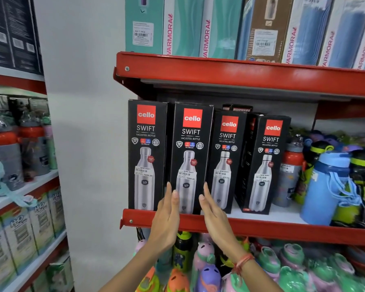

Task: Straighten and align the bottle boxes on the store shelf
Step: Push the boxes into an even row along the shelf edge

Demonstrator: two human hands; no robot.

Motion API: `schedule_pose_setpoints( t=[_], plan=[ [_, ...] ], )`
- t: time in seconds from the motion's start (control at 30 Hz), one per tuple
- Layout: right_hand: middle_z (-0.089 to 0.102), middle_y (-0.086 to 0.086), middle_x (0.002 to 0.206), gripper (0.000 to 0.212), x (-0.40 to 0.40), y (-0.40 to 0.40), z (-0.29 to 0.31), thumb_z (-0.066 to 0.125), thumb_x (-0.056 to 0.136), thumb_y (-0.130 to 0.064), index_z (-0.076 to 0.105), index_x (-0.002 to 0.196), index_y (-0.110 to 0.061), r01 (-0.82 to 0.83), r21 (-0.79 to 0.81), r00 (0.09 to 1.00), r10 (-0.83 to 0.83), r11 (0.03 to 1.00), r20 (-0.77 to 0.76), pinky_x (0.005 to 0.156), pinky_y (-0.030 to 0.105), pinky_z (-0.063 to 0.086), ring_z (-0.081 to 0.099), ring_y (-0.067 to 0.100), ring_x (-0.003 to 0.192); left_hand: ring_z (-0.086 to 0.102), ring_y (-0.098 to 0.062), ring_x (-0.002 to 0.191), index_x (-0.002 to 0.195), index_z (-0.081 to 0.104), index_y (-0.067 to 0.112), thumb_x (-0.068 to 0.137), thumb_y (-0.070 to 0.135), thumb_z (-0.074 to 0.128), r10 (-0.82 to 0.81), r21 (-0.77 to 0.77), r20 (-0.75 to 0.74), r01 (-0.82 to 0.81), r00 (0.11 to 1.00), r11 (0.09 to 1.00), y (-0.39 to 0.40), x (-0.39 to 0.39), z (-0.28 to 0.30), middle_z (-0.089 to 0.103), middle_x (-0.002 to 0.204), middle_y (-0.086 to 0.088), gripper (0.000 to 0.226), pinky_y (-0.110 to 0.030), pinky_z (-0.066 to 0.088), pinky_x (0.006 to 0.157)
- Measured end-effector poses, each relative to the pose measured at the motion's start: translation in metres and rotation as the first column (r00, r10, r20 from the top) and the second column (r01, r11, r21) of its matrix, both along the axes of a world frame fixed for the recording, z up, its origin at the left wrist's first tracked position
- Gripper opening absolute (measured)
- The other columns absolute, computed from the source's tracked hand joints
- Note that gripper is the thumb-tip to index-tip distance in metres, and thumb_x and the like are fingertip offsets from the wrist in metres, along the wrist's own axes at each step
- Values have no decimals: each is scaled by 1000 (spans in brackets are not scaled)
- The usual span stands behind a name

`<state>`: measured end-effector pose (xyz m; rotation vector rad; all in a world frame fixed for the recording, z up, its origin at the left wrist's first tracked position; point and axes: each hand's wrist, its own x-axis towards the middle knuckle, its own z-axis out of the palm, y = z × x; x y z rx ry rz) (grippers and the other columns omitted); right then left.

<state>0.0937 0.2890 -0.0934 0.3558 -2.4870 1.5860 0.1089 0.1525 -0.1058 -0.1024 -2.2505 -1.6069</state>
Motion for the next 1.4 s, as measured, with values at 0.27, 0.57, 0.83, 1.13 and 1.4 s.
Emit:
schedule_pose_setpoints(
  t=[0.27, 0.57, 0.83, 1.13, 1.4],
  plan=[
    [45, -2, 144, 44, -19, 43, 0, 36, 100, -36, 38, 143, -28, 245, -198, 946, -278, 949, -165, 106, 31, 37, 46, 12, 128, 35, -2, 129, 137, 37, 31, 95, 51, 27, -28, -188, -322, -34, 946, 982, 56, -2, 11, 38, 136, 10, 47, -31, 31, 112],
    [17, -9, 159, 59, -33, 70, -1, 26, 97, -52, 1, 149, -42, 78, -106, 995, -72, 991, 64, 114, 36, 21, 23, 17, 145, 6, -18, 147, 149, -7, 25, 78, 76, 11, -104, 59, 107, 98, 989, 993, 109, -39, 13, 5, 161, -1, 90, -40, 8, 118],
    [52, 20, 138, 55, -15, 79, 3, 26, 99, -49, 6, 149, -42, 135, 72, 991, -135, 988, -5, 97, 41, 41, 52, 33, 122, 23, -22, 144, 150, 4, 28, 78, 73, 14, -70, -58, 113, 77, 991, 995, 105, -19, 9, 20, 159, -2, 86, -36, 18, 115],
    [73, 3, 101, 51, 2, 88, -7, 30, 97, -51, 14, 146, -50, 132, 41, 991, -130, 990, -38, 71, 29, 44, 66, 6, 79, 25, -18, 143, 149, 11, 30, 83, 71, 15, -79, -77, 56, 83, 995, 994, 96, 1, 4, 25, 157, 3, 78, -38, 17, 117],
    [39, -7, 150, 48, -10, 127, -2, 33, 97, -45, 36, 144, -33, 243, -129, 951, -262, 961, -163, 111, 31, 31, 38, 11, 135, 38, 2, 122, 135, 33, 33, 95, 51, 29, -15, -165, -316, -39, 949, 985, 141, 1, 7, 38, 131, 13, 44, -22, 33, 104]
  ],
)
